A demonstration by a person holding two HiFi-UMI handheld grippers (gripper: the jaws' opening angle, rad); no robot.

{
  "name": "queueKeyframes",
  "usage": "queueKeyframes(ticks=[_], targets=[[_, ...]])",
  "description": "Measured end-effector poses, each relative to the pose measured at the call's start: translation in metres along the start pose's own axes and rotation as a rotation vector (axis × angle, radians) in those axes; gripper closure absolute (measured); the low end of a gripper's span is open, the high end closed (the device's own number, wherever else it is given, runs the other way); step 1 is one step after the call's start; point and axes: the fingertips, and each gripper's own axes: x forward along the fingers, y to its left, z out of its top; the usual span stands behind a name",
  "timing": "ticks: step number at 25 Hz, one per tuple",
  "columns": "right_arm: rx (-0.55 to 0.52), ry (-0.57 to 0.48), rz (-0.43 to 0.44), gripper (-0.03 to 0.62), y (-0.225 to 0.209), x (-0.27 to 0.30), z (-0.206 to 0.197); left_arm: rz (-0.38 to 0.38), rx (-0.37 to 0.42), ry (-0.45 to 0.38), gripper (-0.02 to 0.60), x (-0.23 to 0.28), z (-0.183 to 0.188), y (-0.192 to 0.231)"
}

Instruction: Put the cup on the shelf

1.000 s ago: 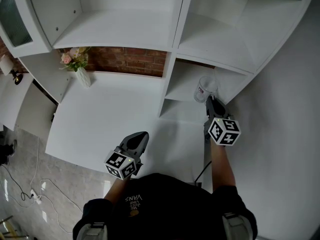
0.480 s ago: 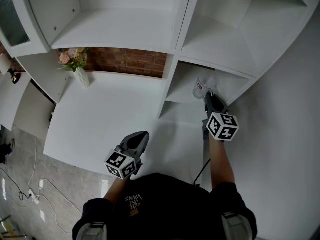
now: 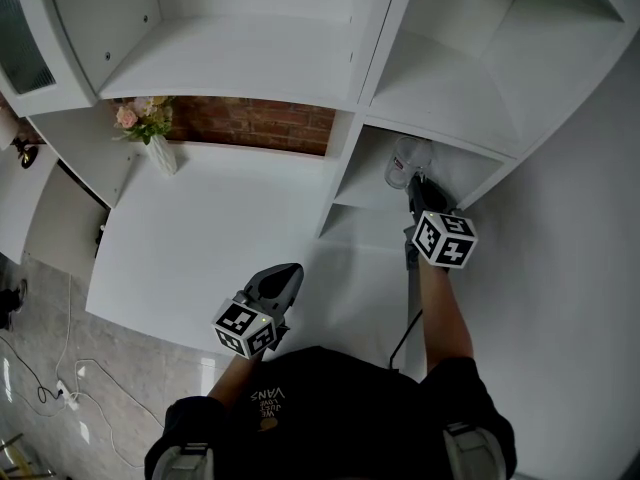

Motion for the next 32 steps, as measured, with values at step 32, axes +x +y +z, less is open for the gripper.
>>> queueKeyframes(ticks=[32], targets=[[-0.017, 0.091, 0.022, 0.566, 0.006, 0.047, 0.004, -0.016, -0.028, 0.004, 0.574, 0.006, -0.001, 0.013]])
